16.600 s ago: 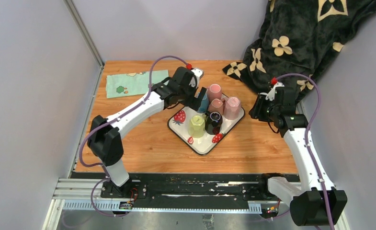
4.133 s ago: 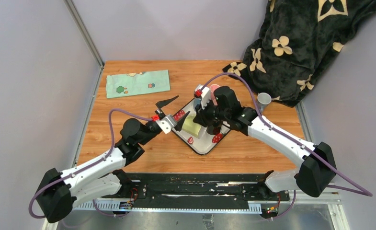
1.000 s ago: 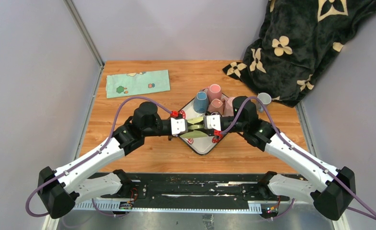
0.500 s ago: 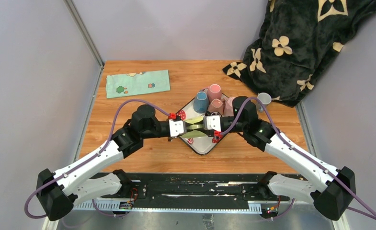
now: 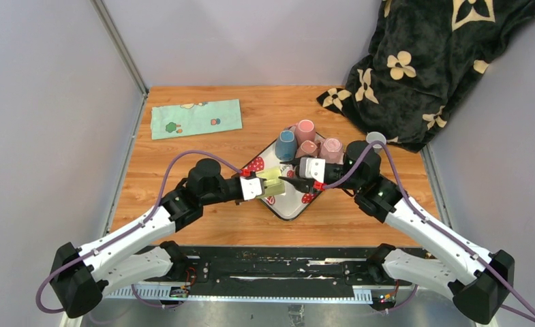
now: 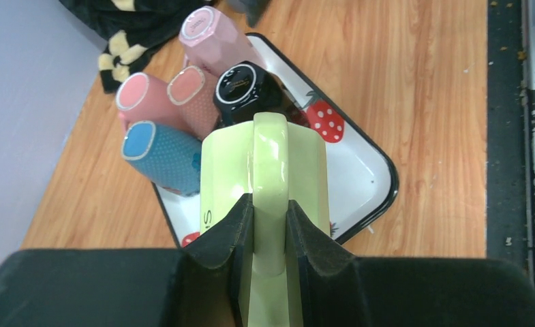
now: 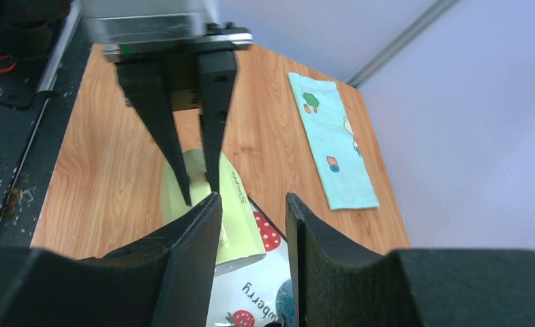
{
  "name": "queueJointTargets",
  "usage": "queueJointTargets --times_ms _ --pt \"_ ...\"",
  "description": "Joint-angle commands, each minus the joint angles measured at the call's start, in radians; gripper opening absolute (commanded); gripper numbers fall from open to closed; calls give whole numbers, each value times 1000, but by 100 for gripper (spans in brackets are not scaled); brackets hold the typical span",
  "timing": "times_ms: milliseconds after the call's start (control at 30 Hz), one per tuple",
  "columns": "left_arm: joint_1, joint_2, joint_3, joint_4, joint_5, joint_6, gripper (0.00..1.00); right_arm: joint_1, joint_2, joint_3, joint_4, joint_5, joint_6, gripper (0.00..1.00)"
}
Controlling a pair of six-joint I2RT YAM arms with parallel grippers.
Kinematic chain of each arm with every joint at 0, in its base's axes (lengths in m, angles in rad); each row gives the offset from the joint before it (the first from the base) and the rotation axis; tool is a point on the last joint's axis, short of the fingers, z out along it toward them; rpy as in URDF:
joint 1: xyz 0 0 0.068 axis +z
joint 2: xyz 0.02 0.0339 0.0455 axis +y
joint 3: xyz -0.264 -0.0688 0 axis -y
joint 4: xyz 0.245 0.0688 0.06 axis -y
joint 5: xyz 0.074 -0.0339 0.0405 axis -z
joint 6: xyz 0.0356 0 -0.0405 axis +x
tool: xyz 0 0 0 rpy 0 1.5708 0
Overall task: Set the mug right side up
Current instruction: Turn over the cup on the tray.
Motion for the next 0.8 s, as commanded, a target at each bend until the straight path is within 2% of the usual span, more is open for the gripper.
queueJointTargets --times_ms 0,133,433,600,767 --pt "-2 -59 -28 205 -52 82 0 10 -30 -56 225 209 325 45" --pt "-2 -69 -68 275 -89 138 0 11 -29 -34 233 406 569 46" --pt "-2 -65 -113 425 -188 260 0 11 -12 116 -24 702 956 43" --pt "-2 -50 -89 453 -244 315 0 10 12 180 -143 787 1207 42" --pt "-2 -39 -84 499 -300 345 0 9 49 208 -196 778 1439 41"
